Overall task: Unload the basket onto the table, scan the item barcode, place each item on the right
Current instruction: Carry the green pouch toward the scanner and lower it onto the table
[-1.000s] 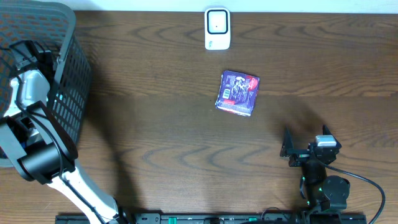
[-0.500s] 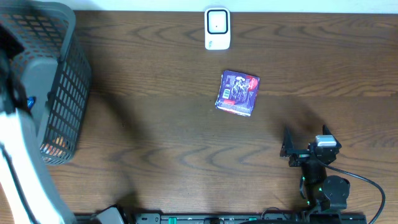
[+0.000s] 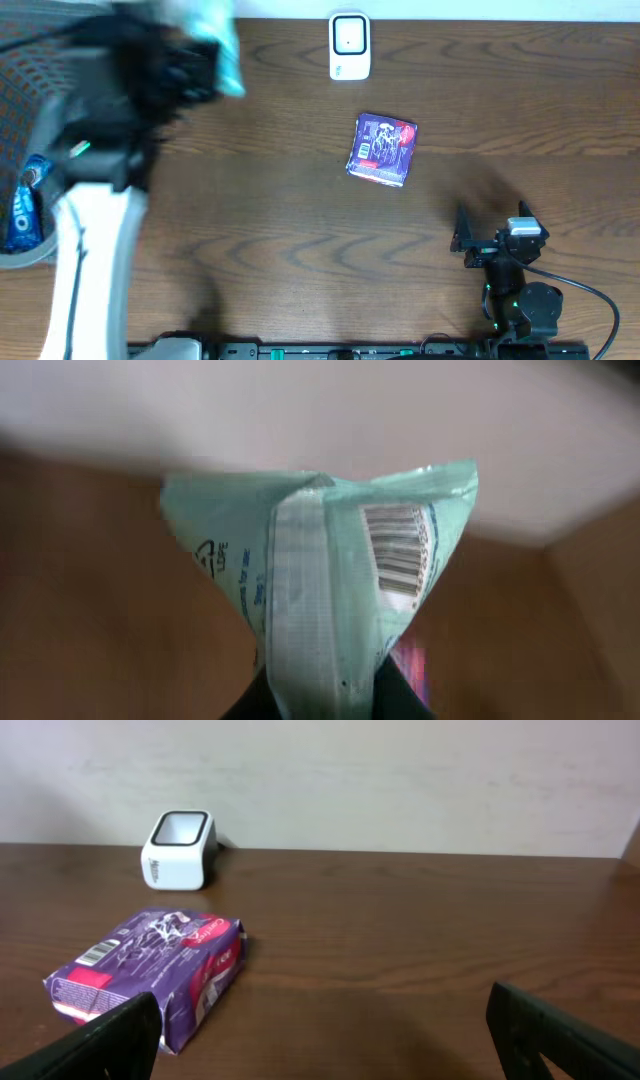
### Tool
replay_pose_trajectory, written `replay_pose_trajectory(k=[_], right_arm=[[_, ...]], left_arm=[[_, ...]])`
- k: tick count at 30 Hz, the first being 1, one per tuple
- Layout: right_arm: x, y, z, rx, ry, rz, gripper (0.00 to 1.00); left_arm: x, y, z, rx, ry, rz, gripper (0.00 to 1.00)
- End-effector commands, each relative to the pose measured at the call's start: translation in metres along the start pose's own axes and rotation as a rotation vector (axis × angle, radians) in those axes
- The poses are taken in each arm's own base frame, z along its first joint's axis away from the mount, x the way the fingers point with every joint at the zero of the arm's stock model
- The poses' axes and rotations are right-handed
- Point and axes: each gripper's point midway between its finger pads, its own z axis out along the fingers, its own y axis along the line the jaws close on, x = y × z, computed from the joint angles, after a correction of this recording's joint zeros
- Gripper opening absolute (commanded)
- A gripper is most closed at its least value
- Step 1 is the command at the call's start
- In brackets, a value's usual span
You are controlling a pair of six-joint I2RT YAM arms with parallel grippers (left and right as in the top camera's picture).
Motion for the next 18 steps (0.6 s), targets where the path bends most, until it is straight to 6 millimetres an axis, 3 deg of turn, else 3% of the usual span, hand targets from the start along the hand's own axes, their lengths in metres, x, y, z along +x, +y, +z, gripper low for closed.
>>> replay_pose_trajectory(k=[1,4,9,14,18], right_arm=[[0.001,-0.005,0.000,0.021,0.001,0.015,0.99],[0.001,-0.005,0.000,0.021,0.001,0.015,0.99],[0.001,-0.005,0.000,0.021,0.001,0.015,0.99],[0.001,-0.005,0.000,0.021,0.001,0.015,0.99],[0.001,-0.005,0.000,0.021,0.001,0.015,0.99]], left_arm=[[0.062,0.004,0.054,-0.049,0.232,0.018,0.08],[0.108,0.013,0.092,-0.121,0.383,0.035,0.07],[0.182,0.004,0.146,-0.120,0.581,0.062,0.07],[0.258,-0.004,0.185,-0.174,0.736,-0.025,0.07],[0.288,-0.016,0.201,-0.195,0.763,-0.089,0.08]])
